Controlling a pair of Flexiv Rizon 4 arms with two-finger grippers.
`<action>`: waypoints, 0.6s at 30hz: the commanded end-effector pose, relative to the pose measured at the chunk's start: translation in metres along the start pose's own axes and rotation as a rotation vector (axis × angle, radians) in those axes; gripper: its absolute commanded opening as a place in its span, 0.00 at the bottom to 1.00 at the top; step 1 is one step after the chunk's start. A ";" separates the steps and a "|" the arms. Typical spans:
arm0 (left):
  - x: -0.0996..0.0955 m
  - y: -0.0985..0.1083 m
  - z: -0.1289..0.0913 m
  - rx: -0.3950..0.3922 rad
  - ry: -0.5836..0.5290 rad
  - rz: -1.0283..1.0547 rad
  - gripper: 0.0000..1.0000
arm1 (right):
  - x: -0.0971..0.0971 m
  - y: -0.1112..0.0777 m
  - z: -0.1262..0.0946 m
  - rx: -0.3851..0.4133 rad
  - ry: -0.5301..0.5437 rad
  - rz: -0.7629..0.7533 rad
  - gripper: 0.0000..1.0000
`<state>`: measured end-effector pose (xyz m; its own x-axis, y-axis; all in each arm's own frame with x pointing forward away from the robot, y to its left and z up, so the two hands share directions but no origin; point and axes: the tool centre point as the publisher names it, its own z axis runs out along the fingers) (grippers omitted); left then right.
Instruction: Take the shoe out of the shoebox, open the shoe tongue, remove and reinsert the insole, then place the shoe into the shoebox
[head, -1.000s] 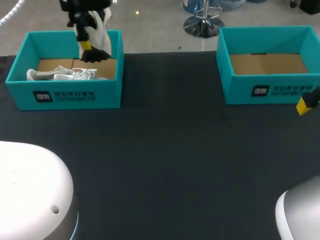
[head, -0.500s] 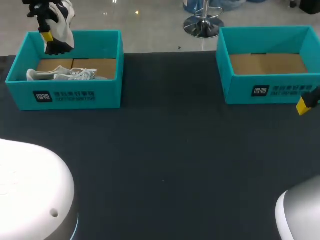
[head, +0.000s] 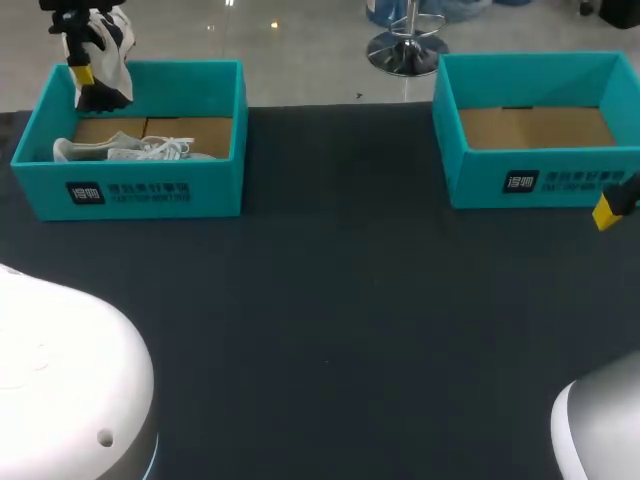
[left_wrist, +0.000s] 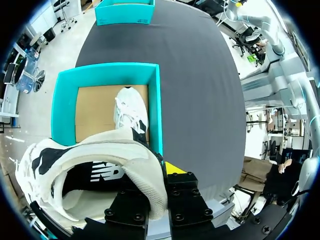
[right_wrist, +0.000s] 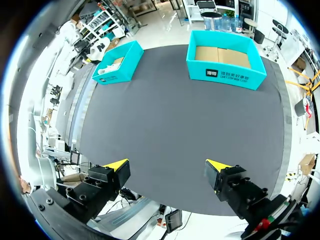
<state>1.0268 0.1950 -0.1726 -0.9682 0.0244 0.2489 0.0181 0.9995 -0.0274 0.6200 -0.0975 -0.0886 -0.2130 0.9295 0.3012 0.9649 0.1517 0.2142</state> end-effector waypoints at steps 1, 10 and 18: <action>-0.015 0.007 0.002 0.012 0.056 -0.014 0.00 | 0.000 0.003 -0.001 0.006 -0.001 0.001 1.00; -0.015 0.007 0.002 0.012 0.056 -0.014 0.00 | 0.000 0.003 -0.001 0.006 -0.001 0.001 1.00; -0.015 0.007 0.002 0.012 0.056 -0.014 0.00 | 0.000 0.003 -0.001 0.006 -0.001 0.001 1.00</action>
<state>1.0399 0.2001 -0.1807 -0.9530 0.0105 0.3028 -0.0004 0.9994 -0.0360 0.6200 -0.0975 -0.0886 -0.2130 0.9295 0.3011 0.9649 0.1517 0.2142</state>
